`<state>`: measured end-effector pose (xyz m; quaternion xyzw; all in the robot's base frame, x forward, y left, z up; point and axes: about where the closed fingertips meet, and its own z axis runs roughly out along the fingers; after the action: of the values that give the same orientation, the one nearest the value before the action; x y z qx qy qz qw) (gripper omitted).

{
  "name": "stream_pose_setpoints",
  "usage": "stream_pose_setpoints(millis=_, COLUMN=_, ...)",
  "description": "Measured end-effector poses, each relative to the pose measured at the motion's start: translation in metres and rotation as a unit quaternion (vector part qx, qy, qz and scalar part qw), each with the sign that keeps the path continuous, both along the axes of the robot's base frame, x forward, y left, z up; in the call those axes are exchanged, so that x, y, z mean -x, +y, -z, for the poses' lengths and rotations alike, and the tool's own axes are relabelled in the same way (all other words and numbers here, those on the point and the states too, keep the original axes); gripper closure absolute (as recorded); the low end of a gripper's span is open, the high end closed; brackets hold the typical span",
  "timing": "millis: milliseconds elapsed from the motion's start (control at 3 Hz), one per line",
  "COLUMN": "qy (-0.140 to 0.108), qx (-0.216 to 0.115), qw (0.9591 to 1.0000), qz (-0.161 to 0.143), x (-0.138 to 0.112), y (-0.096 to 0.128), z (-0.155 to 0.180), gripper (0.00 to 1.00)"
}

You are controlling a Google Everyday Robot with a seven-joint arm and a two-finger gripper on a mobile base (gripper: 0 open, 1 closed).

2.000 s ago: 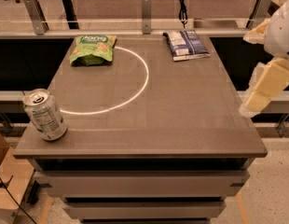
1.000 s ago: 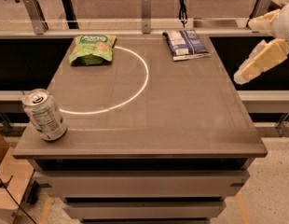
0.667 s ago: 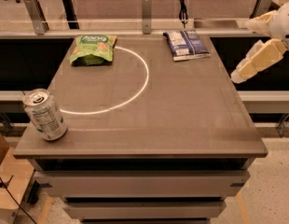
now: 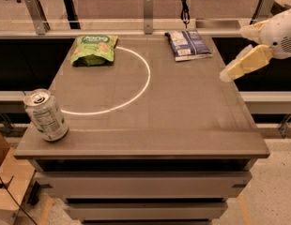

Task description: Pick blue chip bag

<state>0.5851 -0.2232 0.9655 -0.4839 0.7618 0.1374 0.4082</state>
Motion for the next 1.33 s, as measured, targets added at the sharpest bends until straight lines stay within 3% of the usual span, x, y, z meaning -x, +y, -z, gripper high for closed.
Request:
stream_pose_setpoints(millis=333, qy=-0.02, qx=-0.062, qw=0.9976, qz=0.024, x=-0.032, y=0.005, z=0.015, gripper=0.0)
stream_pose_setpoints(millis=1000, qy=-0.046, qx=-0.13, qw=0.9889, qz=0.057, x=-0.09, y=0.012, z=0.041, gripper=0.0)
stream_pose_setpoints(millis=1333, qy=-0.046, qx=-0.157, qw=0.985, qz=0.057, x=-0.148, y=0.029, z=0.068, gripper=0.0)
